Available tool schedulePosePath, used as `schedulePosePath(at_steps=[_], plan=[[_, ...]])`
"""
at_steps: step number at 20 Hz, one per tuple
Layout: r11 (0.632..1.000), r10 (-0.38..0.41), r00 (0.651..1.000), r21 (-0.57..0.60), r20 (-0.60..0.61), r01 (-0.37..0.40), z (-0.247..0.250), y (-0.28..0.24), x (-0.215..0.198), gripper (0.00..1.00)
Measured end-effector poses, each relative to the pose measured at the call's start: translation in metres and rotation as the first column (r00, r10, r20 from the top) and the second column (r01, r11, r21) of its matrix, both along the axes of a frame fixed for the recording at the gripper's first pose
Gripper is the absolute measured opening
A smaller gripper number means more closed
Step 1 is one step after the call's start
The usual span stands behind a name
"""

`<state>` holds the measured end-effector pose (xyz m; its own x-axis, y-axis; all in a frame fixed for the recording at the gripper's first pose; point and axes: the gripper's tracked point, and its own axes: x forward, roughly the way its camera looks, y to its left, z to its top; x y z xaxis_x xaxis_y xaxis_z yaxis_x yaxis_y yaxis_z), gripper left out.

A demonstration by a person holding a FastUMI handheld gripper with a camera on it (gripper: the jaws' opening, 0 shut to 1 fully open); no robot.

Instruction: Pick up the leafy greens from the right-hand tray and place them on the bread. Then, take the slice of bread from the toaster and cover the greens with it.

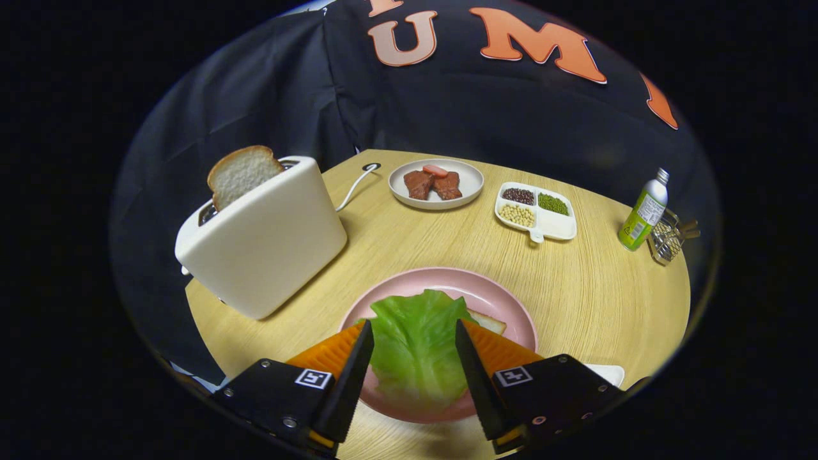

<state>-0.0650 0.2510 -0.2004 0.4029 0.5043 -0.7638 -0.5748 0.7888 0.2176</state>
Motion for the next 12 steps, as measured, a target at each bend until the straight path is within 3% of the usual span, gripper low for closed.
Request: schedulePosePath(at_steps=[4,8,12], plan=[[0.999,0.008,1.0,0.042,-0.011,-0.007,0.029,0.016,0.002,0.92],[0.996,0.043,0.999,0.084,-0.029,-0.04,0.062,0.041,0.001,0.97],[0.991,0.085,0.996,0.099,0.029,-0.087,0.096,0.068,0.007,0.98]])
